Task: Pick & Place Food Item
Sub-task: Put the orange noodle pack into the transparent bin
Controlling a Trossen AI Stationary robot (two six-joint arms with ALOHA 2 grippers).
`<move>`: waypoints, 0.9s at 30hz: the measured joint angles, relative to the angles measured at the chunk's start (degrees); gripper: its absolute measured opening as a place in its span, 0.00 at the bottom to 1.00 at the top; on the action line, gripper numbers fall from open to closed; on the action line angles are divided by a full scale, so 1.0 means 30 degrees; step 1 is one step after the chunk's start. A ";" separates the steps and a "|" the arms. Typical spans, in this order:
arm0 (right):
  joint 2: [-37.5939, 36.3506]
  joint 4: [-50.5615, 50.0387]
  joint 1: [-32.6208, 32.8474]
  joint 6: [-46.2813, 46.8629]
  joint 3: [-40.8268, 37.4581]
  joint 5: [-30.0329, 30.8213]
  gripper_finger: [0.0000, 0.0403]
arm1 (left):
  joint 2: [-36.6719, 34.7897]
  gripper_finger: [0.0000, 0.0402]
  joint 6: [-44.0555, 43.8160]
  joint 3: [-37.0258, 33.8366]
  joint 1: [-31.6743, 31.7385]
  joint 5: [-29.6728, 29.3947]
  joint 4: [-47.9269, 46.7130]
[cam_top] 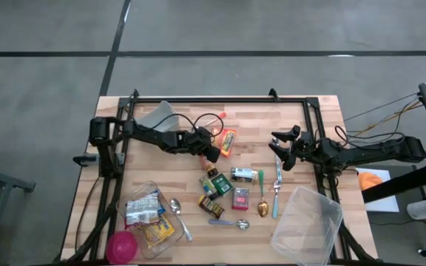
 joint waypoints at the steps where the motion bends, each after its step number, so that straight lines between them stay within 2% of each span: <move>1: 0.0000 0.0000 -0.0005 0.0002 0.0001 0.0000 0.69 | 0.0000 0.00 0.0071 0.0000 0.0000 0.0005 0.0000; 8: -0.0004 0.0000 -0.0005 -0.0002 -0.0002 0.0000 0.69 | -0.0264 0.00 0.0932 0.0029 -0.0007 0.0005 -0.0063; 12: -0.0006 -0.0004 -0.0004 -0.0005 -0.0005 0.0000 0.69 | -0.1257 0.00 0.1679 0.0029 -0.0013 -0.0145 -0.0170; 17: 0.0000 -0.0007 0.0002 -0.0005 0.0002 0.0000 0.69 | -0.3155 0.00 0.2653 0.0029 -0.0108 -0.0730 -0.1079; 27: -0.0002 -0.0005 -0.0005 0.0001 -0.0004 0.0000 0.69 | -0.7804 0.00 0.2696 0.0029 -0.0762 -0.1282 -0.4691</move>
